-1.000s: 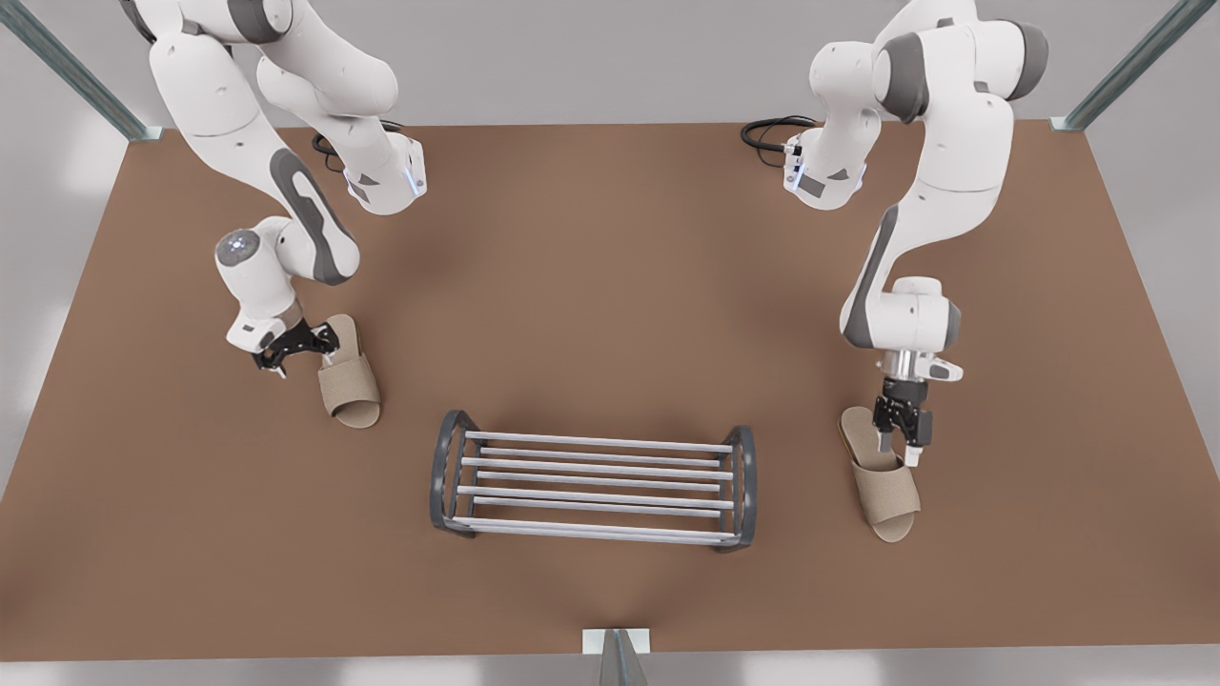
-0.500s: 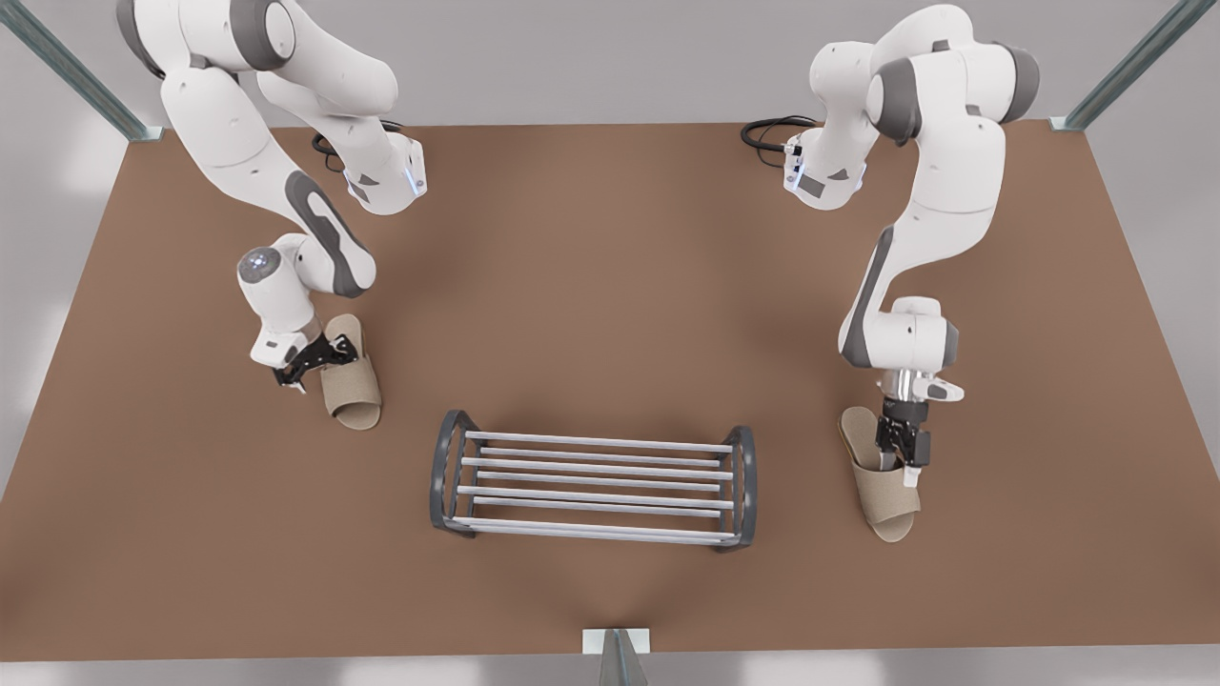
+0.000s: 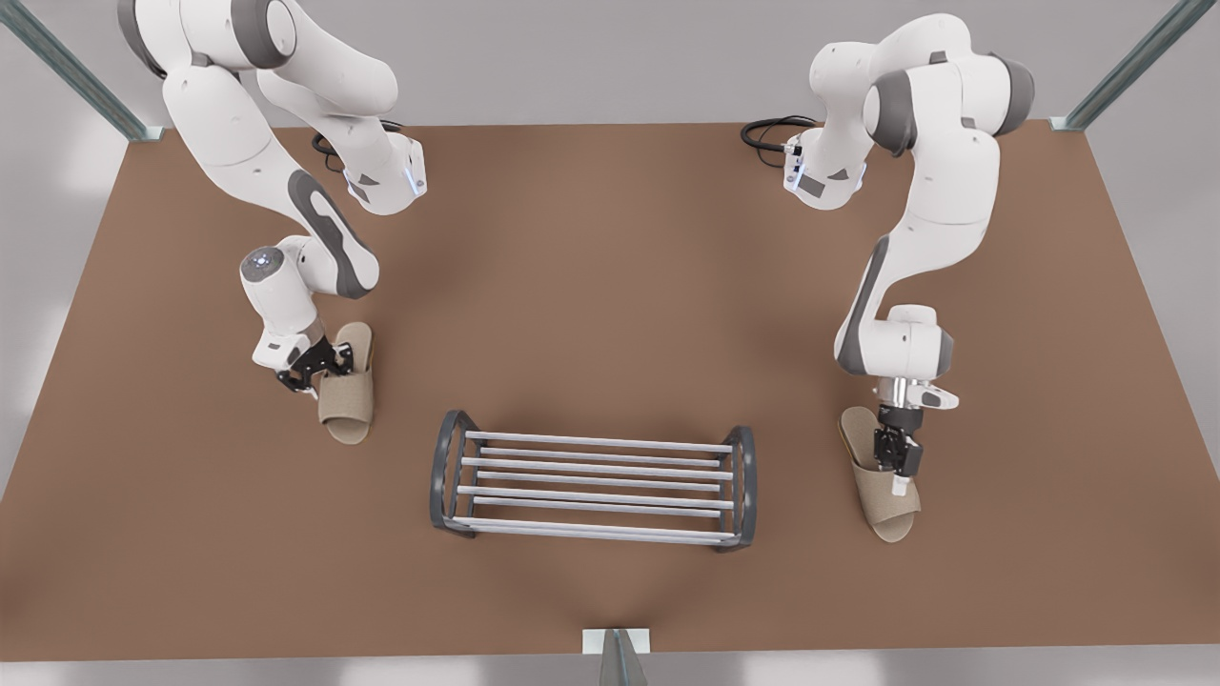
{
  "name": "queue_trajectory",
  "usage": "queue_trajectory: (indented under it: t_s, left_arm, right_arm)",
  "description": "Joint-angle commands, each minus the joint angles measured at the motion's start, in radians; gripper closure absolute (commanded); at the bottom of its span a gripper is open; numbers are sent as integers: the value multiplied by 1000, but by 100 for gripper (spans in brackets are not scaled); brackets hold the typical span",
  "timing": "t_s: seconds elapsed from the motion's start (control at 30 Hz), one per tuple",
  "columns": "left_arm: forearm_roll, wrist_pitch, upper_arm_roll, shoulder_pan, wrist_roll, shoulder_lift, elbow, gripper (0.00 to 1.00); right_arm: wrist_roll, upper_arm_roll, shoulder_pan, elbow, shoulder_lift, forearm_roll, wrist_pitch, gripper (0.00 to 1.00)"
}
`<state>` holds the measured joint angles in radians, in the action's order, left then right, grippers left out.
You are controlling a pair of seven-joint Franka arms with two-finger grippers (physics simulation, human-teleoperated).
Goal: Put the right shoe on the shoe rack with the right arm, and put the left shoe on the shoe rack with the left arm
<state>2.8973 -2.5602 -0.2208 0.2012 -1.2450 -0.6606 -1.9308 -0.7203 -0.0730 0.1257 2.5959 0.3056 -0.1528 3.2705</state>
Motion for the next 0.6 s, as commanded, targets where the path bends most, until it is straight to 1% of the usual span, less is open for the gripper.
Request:
queue_trajectory:
  t_s: [0.0, 0.03, 0.07, 0.1, 0.13, 0.17, 0.23, 0.27, 0.3, 0.33, 0.37, 0.4, 0.43, 0.47, 0.5, 0.57]
  left_arm:
    - [115, 0, 4, 0, 6, -2, 7, 49]
    - [117, 0, 5, 0, 12, -2, 10, 54]
    - [115, 0, 5, 0, 12, -2, 10, 54]
    - [115, 0, 5, 0, 12, -1, 10, 54]
    - [115, 0, 5, 0, 12, -2, 10, 54]
    - [115, 0, 5, 0, 12, -2, 10, 54]
    - [115, 0, 6, 0, 12, -2, 12, 54]
    - [114, 0, 3, -3, 6, 1, 39, 54]
    - [114, 0, 0, -9, -7, 1, 78, 54]
    - [114, 0, 0, -9, -11, 3, 84, 55]
    - [115, 0, -2, -9, -11, 13, 93, 62]
    - [117, -2, -3, -9, -11, 19, 102, 64]
    - [128, -11, -3, -9, -11, 39, 102, 76]
    - [134, -17, -3, -9, -11, 42, 102, 79]
    - [134, -18, -3, -9, -11, 42, 102, 79]
    - [132, -60, -3, -9, -10, 61, 102, 79]
  right_arm:
    - [-10, -2, 2, 0, -19, -1, -2, 57]
    - [-10, -7, 5, 1, -33, -1, -6, 60]
    - [-11, -7, 6, 1, -48, -1, -11, 64]
    - [-13, -8, 22, 1, -68, 2, -34, 71]
    - [-14, -8, 23, 0, -83, 3, -57, 76]
    - [-16, -8, 32, 0, -94, 4, -64, 79]
    - [-19, -8, 32, -22, -169, 4, -170, 79]
    - [-19, -8, 26, -48, -224, 1, -273, 79]
    - [-19, -7, 8, -97, -325, -4, -460, 79]
    - [-18, -7, -8, -198, -371, -20, -669, 79]
    - [-5, -7, -40, -319, -387, -53, -872, 79]
    - [62, -8, -81, -400, -387, -53, -978, 79]
    - [203, -8, -162, -497, -387, -51, -1100, 79]
    - [375, -8, -257, -554, -385, -37, -1150, 79]
    - [548, -10, -352, -583, -376, 2, -1154, 79]
    - [787, -10, -474, -643, -327, 27, -1157, 79]
